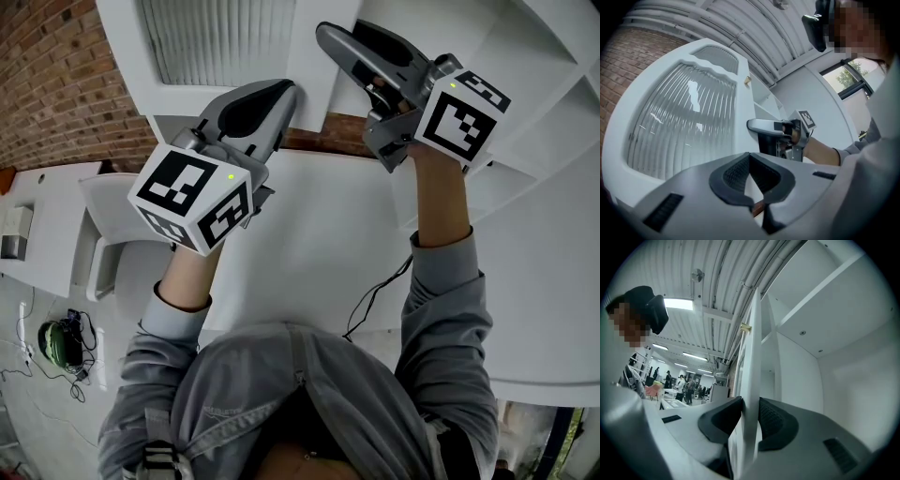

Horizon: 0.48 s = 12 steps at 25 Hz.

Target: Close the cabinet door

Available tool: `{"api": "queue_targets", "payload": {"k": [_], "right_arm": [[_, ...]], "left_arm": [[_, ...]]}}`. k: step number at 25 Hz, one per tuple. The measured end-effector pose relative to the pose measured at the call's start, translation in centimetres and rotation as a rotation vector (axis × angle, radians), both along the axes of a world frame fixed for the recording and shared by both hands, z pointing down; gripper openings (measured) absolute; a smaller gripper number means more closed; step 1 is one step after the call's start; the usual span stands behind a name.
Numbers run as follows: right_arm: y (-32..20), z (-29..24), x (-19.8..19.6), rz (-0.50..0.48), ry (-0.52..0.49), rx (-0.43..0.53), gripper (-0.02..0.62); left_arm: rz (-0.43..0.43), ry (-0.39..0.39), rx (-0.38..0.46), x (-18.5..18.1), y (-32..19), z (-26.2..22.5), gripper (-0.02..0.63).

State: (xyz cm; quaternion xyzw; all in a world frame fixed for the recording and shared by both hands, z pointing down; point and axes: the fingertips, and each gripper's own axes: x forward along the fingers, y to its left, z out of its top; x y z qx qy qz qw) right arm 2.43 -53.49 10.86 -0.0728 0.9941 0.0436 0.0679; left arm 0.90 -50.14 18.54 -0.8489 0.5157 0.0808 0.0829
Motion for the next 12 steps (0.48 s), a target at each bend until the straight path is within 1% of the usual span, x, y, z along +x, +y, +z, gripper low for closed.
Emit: {"api": "queue_targets", "payload": {"k": [6, 12], "right_arm": [[-0.4, 0.3, 0.0, -0.005, -0.004, -0.010, 0.118], [-0.7, 0.3, 0.2, 0.008, -0.006, -0.005, 0.124]], "left_arm": [[0.016, -0.027, -0.007, 0.3, -1.0, 0.2, 0.005], [0.023, -0.031, -0.019, 0.4, -2.0, 0.7, 0.005]]}}
